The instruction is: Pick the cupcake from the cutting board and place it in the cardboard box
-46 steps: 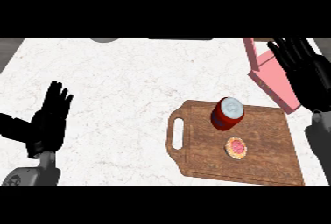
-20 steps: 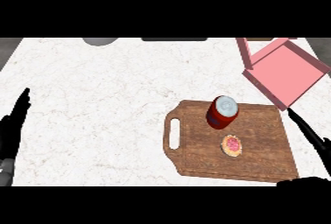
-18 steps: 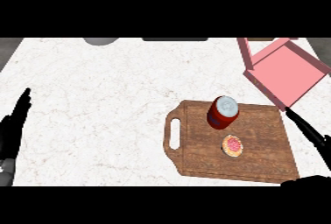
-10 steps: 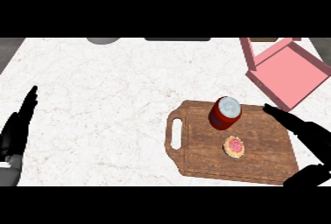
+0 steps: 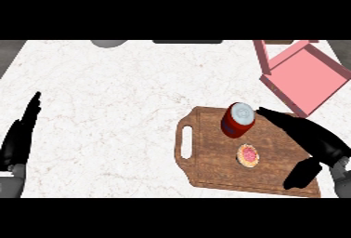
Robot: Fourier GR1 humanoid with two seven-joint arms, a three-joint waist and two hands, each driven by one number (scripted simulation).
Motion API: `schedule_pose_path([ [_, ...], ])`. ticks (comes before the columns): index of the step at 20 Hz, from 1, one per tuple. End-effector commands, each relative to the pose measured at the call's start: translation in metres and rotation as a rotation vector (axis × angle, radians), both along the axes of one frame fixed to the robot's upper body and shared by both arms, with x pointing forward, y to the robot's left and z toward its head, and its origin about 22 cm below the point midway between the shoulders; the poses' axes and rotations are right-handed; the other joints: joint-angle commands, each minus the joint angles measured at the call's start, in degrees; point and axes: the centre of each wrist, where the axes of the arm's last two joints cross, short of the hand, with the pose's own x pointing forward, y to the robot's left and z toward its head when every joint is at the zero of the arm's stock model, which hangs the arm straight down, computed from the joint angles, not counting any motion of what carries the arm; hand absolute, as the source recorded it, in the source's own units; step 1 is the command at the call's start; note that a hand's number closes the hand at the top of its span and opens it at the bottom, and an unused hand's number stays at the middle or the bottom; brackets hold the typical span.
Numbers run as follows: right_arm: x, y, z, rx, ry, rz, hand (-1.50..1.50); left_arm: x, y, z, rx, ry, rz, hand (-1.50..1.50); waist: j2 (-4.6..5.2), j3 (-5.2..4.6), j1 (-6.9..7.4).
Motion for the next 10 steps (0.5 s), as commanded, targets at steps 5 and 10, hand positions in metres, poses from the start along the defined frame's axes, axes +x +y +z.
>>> schedule_pose_path([
  [5,0.010,0.036,-0.002,-0.022,0.009,0.016,-1.50,0.011,0.001,0.006,-0.003,0.000,0.007,0.00,-0.02,0.02,-0.29],
  [10,0.000,0.045,-0.003,0.008,0.020,0.033,-1.50,-0.010,0.004,0.012,0.000,0.004,0.000,0.00,-0.10,0.03,-0.17],
])
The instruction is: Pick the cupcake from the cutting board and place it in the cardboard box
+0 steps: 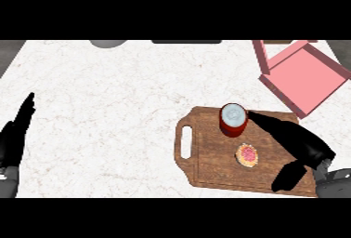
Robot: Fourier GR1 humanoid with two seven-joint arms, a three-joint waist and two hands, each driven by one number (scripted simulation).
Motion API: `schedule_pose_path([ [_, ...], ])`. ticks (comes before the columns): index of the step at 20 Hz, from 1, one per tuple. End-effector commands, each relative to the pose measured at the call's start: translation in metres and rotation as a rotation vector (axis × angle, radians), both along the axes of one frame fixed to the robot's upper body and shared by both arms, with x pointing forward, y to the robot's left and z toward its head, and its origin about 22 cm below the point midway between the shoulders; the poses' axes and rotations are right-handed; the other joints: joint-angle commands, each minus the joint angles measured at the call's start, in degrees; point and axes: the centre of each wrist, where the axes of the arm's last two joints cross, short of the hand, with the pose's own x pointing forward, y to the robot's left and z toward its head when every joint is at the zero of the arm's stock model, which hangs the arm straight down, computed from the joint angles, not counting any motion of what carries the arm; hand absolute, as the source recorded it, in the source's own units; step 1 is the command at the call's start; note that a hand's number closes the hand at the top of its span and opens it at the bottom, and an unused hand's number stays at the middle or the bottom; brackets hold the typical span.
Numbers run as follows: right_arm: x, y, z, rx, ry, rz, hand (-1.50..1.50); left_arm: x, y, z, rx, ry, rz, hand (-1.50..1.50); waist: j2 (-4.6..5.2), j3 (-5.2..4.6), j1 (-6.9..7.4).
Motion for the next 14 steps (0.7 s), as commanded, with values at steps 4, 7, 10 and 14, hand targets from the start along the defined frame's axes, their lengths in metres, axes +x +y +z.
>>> schedule_pose_path([
  [4,0.004,0.026,-0.001,0.061,0.001,0.038,-1.50,0.001,-0.014,-0.002,0.008,-0.001,0.001,0.00,0.02,-0.01,-0.02],
  [7,-0.011,0.014,0.000,0.092,-0.005,0.074,-1.50,0.001,-0.006,-0.013,-0.021,0.001,0.006,0.00,0.00,-0.01,-0.21],
  [10,-0.027,0.029,0.018,0.108,-0.036,0.098,-1.50,0.021,0.005,0.013,-0.007,0.011,0.019,0.00,-0.01,-0.02,-0.49],
  [14,-0.027,0.047,0.014,0.062,-0.011,0.075,-1.50,0.005,-0.006,-0.002,0.017,-0.001,0.019,0.00,-0.01,-0.01,-0.15],
])
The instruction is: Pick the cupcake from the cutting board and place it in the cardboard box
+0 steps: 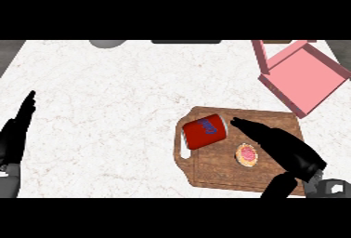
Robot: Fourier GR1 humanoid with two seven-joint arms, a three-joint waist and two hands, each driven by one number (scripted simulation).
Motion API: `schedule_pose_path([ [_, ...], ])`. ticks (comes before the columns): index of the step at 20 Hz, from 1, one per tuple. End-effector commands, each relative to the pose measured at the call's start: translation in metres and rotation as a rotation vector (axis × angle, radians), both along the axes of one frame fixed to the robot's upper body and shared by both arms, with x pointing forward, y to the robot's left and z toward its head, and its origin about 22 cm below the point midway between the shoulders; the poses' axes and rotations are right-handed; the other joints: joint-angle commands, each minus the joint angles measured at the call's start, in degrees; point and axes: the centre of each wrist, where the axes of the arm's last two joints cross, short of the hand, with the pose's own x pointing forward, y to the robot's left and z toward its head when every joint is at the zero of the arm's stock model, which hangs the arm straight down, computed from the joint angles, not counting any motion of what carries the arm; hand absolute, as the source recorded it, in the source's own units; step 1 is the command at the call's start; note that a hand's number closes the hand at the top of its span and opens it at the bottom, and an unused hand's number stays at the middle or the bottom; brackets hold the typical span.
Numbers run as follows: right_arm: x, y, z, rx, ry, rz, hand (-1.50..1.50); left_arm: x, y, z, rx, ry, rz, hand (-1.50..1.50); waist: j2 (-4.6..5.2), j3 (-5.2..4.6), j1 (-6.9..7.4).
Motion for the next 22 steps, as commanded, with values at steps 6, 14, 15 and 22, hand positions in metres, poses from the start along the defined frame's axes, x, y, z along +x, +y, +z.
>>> schedule_pose_path([
  [6,-0.007,0.021,-0.019,-0.125,0.088,-0.045,-1.50,-0.003,0.007,0.001,-0.012,-0.009,-0.019,0.00,0.02,0.00,0.00],
  [14,0.024,0.027,-0.048,-0.169,-0.095,-0.076,1.50,-0.006,-0.007,-0.009,-0.001,0.004,-0.003,0.00,0.11,0.03,0.40],
  [15,0.020,0.036,-0.055,-0.175,-0.123,-0.084,1.50,0.010,-0.005,0.012,-0.006,-0.006,0.007,0.00,0.10,0.04,0.29],
  [22,0.033,0.027,-0.037,-0.186,-0.284,-0.134,1.50,0.016,-0.004,0.002,0.003,-0.013,0.007,0.00,0.07,0.01,-0.05],
])
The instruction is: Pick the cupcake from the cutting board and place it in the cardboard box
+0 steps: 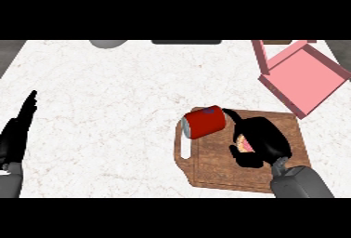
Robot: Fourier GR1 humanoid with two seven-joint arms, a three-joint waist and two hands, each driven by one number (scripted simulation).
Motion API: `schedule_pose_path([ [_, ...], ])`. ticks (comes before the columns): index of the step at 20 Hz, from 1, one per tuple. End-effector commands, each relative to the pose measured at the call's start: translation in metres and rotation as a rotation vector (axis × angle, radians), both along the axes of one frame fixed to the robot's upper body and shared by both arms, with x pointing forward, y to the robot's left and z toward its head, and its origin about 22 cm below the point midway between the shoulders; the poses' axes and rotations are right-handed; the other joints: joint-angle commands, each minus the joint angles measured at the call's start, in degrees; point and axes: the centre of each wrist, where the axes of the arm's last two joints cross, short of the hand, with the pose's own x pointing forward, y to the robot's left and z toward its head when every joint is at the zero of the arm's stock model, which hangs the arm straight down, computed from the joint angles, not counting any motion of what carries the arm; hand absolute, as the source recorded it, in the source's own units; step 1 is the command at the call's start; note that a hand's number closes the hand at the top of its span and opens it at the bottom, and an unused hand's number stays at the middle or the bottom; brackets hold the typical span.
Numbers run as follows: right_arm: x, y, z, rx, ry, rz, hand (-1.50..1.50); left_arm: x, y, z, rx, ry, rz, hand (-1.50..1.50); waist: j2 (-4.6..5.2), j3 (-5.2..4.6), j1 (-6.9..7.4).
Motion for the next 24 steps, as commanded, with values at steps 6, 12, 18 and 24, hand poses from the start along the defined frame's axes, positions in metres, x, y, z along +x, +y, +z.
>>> schedule_pose_path([
  [6,-0.002,-0.235,0.057,-0.083,-0.127,-0.302,1.50,-0.011,0.003,-0.007,-0.006,-0.003,0.025,0.00,0.82,0.56,-2.27],
  [12,-0.034,-0.344,0.108,-0.122,-0.318,-0.428,1.50,-0.009,-0.003,-0.003,-0.010,-0.011,-0.017,0.00,0.90,0.55,0.26],
  [18,-0.041,-0.381,0.139,-0.053,-0.601,-0.359,1.50,0.003,-0.012,-0.002,0.004,-0.012,-0.022,0.00,0.98,0.46,1.21],
  [24,-0.014,-0.384,0.171,0.026,-0.618,-0.239,1.50,0.008,-0.016,0.003,-0.009,-0.012,-0.041,0.00,0.76,0.24,2.25],
])
